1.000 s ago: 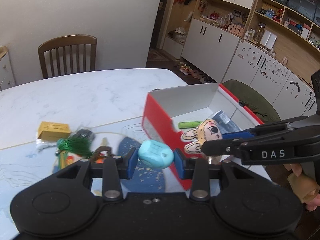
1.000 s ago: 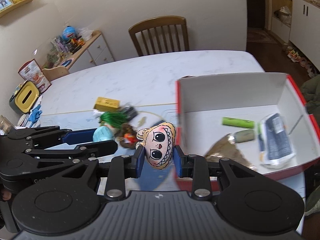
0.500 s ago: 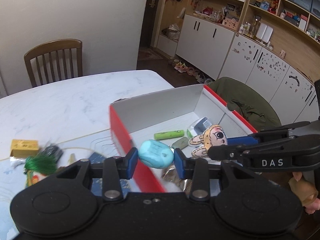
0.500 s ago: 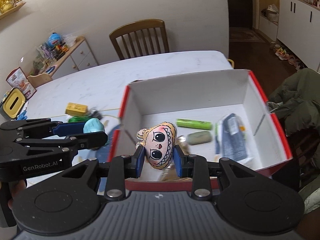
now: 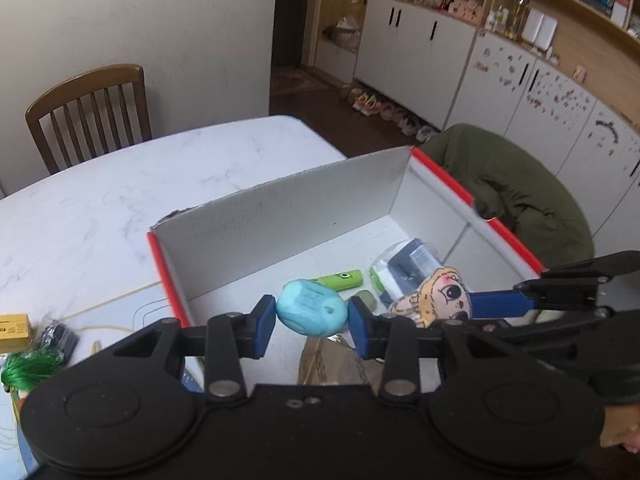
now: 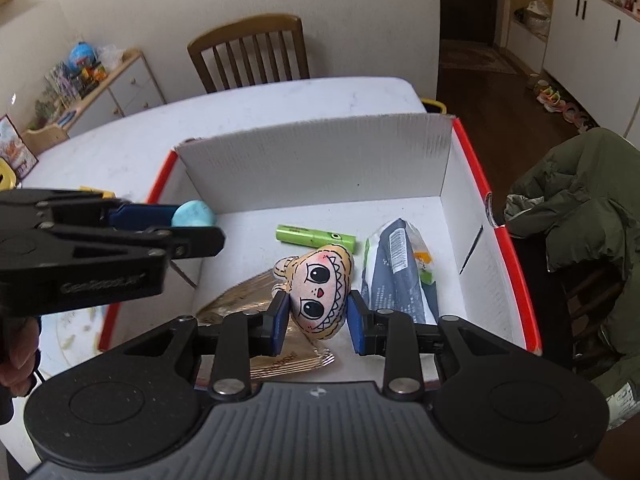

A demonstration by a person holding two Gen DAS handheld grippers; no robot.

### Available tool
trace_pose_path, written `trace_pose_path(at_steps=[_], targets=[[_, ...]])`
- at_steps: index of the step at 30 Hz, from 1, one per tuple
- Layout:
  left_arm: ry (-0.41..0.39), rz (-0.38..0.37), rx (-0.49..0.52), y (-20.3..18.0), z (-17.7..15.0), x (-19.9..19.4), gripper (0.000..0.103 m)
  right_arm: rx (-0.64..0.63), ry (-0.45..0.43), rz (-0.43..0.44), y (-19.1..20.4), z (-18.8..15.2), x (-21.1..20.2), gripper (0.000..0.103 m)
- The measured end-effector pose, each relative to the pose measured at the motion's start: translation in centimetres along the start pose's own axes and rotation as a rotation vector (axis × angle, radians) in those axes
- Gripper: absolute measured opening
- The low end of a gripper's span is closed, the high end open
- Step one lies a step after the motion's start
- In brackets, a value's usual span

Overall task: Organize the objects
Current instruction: 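Carry the blue soap and doll keychain into the red shoebox with both grippers, then open both grippers to drop the blue soap and doll keychain in the box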

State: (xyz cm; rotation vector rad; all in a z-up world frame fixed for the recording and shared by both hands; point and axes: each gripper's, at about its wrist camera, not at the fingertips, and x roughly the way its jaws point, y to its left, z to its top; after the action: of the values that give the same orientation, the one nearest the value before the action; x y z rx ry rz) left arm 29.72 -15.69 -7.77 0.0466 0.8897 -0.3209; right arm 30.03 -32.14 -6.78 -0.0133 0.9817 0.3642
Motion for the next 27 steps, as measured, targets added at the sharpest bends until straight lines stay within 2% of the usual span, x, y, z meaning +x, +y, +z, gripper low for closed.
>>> trace_pose_path(at_steps=[15, 27], targets=[[0.155, 0.039, -0.025, -0.7, 1.3, 7.5, 0.037, -0.114, 0.104, -0.006, -0.7, 0.3, 4.8, 0.030], [0.275, 0.044, -0.060, -0.2, 1.8, 9.7, 0.037, -0.143, 0.180, 0.005, -1.3, 0.4, 7.2, 0.030]])
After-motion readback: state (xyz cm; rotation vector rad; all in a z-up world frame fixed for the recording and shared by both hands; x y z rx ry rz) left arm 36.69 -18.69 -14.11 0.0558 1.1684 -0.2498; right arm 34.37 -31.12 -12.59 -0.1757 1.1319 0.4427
